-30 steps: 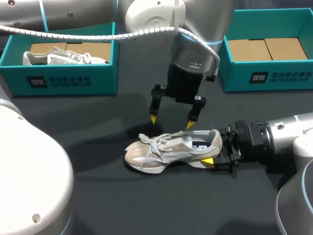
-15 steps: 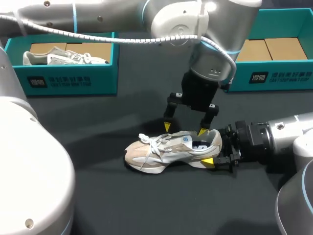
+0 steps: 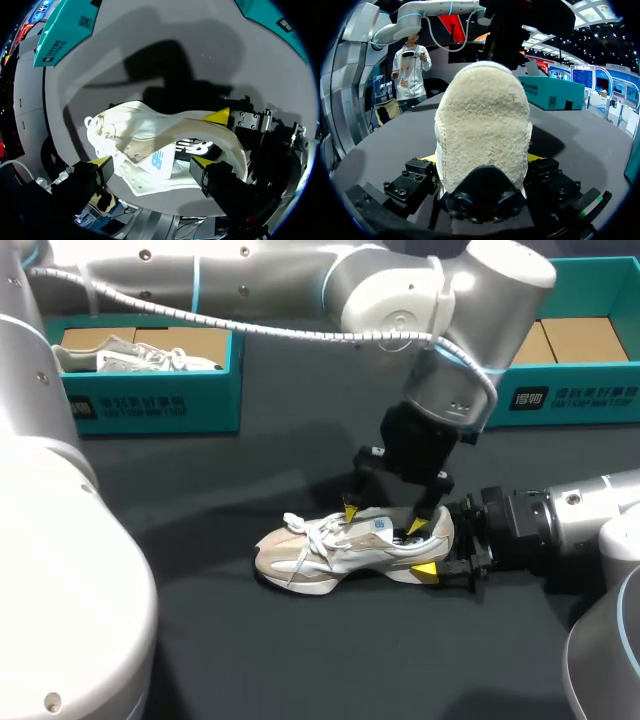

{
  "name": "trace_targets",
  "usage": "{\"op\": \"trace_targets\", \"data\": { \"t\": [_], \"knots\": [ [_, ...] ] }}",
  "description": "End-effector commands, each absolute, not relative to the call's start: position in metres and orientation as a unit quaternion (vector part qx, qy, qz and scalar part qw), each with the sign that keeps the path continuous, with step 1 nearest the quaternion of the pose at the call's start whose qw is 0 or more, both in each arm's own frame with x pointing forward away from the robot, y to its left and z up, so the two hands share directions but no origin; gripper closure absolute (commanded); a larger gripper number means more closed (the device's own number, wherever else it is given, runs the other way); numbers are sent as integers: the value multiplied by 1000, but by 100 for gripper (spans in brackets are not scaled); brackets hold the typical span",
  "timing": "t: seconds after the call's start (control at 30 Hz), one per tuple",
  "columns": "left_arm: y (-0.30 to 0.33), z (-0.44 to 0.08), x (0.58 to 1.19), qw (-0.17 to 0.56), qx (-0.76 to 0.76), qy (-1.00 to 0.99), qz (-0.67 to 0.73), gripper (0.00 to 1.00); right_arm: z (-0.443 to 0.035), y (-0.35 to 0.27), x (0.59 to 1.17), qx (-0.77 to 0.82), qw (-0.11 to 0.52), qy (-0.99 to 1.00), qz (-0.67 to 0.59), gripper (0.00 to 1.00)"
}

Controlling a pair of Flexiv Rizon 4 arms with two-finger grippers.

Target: Take the shoe out of the shoebox, open the shoe tongue, remove and reinsert the insole, then place the shoe into the shoebox

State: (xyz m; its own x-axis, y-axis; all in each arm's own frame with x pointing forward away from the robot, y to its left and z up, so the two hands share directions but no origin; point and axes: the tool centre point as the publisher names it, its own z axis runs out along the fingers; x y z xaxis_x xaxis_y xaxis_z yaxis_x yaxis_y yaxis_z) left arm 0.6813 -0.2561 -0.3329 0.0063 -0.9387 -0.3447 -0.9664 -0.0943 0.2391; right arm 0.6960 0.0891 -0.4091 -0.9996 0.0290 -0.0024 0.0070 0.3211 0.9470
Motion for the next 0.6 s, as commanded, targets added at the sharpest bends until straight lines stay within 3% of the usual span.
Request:
{"op": "trace_targets", "data": {
  "t": [0.03, 0.3, 0.6],
  "knots": [
    [-260, -338, 680, 42, -707, 670, 223, 0, -408, 89, 695, 12, 10, 814, 581, 100],
    [-246, -341, 675, 60, -694, 665, 269, 0, -408, 89, 695, 12, 10, 814, 581, 100],
    [-237, -342, 673, 61, -693, 659, 286, 12, -408, 89, 695, 12, 10, 814, 581, 100]
  ]
}}
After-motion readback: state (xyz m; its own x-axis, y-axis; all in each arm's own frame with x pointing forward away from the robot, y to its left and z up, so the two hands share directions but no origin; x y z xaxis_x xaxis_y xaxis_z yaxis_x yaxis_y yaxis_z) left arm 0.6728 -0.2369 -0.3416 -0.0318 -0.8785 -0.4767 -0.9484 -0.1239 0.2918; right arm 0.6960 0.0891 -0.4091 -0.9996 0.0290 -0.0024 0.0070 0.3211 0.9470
